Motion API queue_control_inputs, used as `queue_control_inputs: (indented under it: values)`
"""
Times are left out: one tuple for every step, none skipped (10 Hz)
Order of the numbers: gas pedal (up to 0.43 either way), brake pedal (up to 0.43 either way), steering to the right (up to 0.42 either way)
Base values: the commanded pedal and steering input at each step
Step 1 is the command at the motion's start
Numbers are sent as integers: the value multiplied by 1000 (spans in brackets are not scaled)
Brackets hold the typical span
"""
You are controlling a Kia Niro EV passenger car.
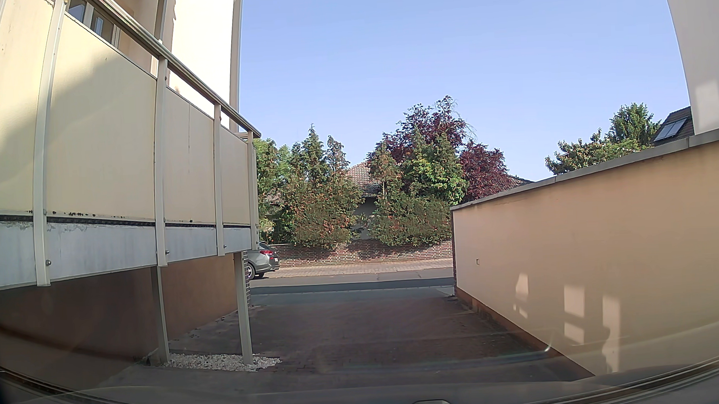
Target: Follow the waypoints while adhering to traffic rules and regulations
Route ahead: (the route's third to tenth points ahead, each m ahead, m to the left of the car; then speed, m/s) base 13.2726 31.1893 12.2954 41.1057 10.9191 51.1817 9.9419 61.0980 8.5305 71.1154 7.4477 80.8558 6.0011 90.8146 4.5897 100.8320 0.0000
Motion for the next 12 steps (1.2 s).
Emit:
queue_control_inputs:
  values:
    - [0, 427, -1]
    - [0, 427, -1]
    - [0, 427, -1]
    - [0, 427, -1]
    - [0, 433, -1]
    - [0, 427, -1]
    - [0, 427, -1]
    - [0, 427, -1]
    - [0, 427, -1]
    - [0, 427, -1]
    - [0, 409, -1]
    - [0, 396, -1]
